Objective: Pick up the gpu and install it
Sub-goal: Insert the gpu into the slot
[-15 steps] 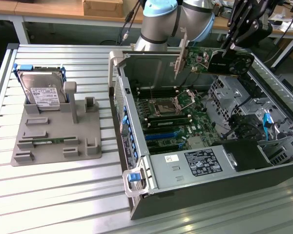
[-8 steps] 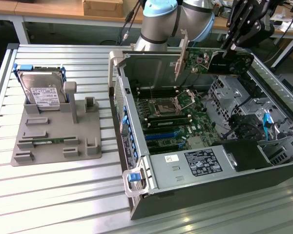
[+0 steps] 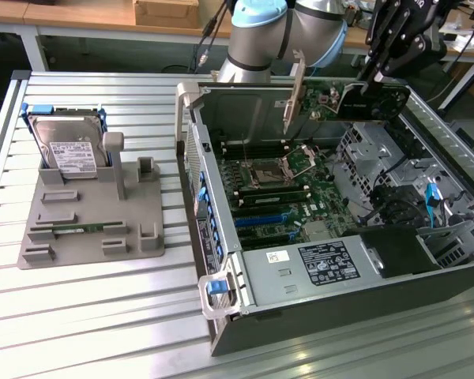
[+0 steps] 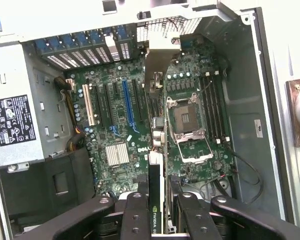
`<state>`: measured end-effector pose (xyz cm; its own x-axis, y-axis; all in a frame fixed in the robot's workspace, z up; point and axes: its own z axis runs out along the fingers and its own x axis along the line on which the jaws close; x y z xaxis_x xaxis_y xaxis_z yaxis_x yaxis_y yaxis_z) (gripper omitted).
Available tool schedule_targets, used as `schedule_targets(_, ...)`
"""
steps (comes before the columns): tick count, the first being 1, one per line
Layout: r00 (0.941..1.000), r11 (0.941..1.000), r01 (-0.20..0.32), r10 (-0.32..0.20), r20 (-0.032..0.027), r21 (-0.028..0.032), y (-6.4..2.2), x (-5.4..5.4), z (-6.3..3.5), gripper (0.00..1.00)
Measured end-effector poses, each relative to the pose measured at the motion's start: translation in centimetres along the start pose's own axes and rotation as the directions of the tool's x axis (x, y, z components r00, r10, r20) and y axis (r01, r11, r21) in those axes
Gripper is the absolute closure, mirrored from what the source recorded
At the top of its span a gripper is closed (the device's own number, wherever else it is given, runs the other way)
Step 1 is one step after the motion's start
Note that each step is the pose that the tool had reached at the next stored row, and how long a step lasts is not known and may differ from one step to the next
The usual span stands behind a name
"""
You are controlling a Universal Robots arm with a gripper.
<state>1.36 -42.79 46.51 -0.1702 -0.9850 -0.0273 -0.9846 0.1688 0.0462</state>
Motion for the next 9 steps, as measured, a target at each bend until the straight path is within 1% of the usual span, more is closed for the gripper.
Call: schedule_targets(9, 0.9979, 0.9979, 0.064, -0.064, -0.0028, -0.0019, -0.15, -0.02, 0.06, 0.73)
